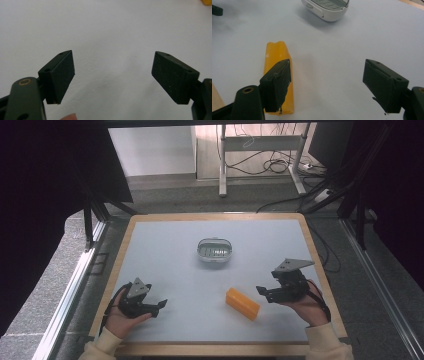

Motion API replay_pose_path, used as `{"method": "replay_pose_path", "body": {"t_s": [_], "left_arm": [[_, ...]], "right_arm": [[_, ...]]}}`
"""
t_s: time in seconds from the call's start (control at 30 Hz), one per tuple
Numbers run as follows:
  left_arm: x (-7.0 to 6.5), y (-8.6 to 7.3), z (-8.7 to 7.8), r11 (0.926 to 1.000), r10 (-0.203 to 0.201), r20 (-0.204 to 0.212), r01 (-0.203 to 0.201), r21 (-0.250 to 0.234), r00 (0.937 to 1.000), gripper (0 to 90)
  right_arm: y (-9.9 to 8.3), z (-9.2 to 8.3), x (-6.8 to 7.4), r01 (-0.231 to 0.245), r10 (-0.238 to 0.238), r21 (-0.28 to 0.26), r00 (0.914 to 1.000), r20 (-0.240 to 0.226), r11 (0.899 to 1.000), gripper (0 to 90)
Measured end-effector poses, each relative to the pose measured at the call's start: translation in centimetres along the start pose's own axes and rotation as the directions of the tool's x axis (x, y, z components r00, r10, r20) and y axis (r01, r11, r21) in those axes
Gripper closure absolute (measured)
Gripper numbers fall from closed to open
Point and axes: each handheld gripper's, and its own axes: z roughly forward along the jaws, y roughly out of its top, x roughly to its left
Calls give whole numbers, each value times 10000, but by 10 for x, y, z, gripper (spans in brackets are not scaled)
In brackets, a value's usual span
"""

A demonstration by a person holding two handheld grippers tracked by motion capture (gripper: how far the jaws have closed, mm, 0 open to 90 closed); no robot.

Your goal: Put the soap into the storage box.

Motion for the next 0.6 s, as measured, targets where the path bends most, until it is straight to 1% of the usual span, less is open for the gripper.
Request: {"method": "replay_pose_path", "body": {"t_s": [0.07,0.2,0.3,0.33,0.43,0.53,0.57,0.6], "left_arm": [[0,0,0,10000,-12,-2,12,-19,10000,188],[-1,0,0,10000,8,15,-8,-6,10000,188],[-1,0,-1,10000,13,-6,-13,-22,10000,188],[-1,0,-1,10000,2,-11,-2,-45,10000,187],[-2,0,-2,10000,2,-6,-3,-73,10000,186],[-2,0,-3,9999,81,-12,-81,-81,10000,186],[-2,0,-3,9999,81,-12,-81,-81,10000,186],[-2,0,-3,9999,91,-19,-91,-90,10000,186]], "right_arm": [[1,1,1,41,-41,58,10000,-31,10000,231],[6,5,9,229,-223,223,9994,-261,9995,236],[10,6,12,300,-290,301,9991,-320,9991,237],[14,8,15,433,-418,353,9982,-427,9984,237],[24,10,18,715,-692,425,9962,-533,9965,238],[34,13,22,800,-771,460,9950,-630,9957,239],[34,13,22,800,-771,460,9950,-630,9957,239],[39,16,26,846,-802,603,9942,-710,9946,239]]}}
